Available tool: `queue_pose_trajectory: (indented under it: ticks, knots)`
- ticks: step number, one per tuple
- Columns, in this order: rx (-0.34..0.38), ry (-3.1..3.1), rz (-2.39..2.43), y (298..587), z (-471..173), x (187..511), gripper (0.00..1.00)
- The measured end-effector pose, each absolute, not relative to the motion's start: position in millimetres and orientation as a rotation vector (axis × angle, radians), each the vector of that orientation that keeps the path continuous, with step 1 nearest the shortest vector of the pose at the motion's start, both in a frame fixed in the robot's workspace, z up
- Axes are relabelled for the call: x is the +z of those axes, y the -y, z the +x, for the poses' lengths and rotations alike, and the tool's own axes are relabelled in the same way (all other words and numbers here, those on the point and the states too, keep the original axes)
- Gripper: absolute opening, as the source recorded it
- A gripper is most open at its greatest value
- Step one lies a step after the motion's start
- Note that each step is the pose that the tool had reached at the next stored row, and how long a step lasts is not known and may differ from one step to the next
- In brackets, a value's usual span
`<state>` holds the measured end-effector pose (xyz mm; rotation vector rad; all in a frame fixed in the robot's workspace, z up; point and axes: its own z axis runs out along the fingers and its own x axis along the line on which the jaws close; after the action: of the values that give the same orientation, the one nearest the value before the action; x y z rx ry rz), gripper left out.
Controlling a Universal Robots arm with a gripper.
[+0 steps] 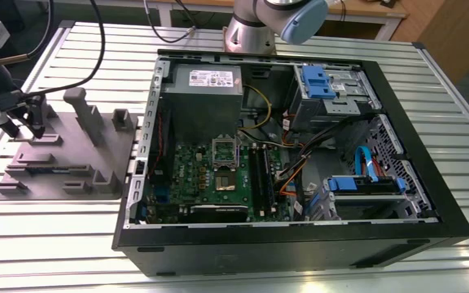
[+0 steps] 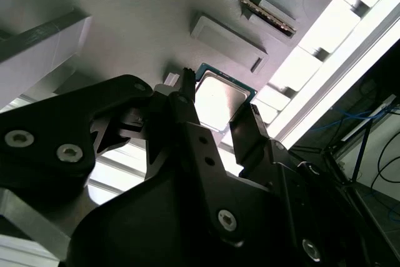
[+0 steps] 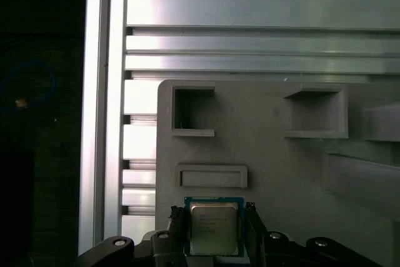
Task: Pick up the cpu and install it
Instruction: 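Pick up the cpu and move it towards the insertion slot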
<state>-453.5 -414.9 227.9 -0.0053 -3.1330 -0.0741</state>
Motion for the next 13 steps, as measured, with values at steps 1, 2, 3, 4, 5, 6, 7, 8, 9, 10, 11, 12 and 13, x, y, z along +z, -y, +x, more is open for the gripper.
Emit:
queue_pose_trajectory:
  ticks: [1, 2, 3, 4, 5, 6, 7, 8, 9, 10, 11, 12, 13]
  knots:
    - [-0.074, 3.133, -0.005, 414.9, -453.6, 228.2, 0.47]
    - [-0.074, 3.133, -0.005, 414.9, -453.5, 228.5, 0.47]
    - [-0.074, 3.133, -0.005, 414.9, -453.5, 228.7, 0.47]
    - [-0.074, 3.133, -0.005, 414.9, -453.6, 229.1, 0.47]
    - [-0.074, 3.133, -0.005, 414.9, -453.5, 229.4, 0.47]
    - [-0.074, 3.133, -0.005, 414.9, -453.5, 229.7, 0.47]
    - [-0.074, 3.133, -0.005, 414.9, -453.5, 230.0, 0.47]
    - [-0.074, 3.133, -0.005, 414.9, -453.6, 230.2, 0.47]
    - [-0.074, 3.133, -0.005, 414.9, -453.5, 230.6, 0.47]
    - [-0.074, 3.133, -0.005, 414.9, -453.6, 230.9, 0.47]
    - [-0.074, 3.133, -0.005, 414.9, -453.5, 231.1, 0.47]
    - [-0.074, 3.133, -0.005, 414.9, -453.6, 231.3, 0.47]
    - [-0.074, 3.133, -0.005, 414.9, -453.6, 231.5, 0.47]
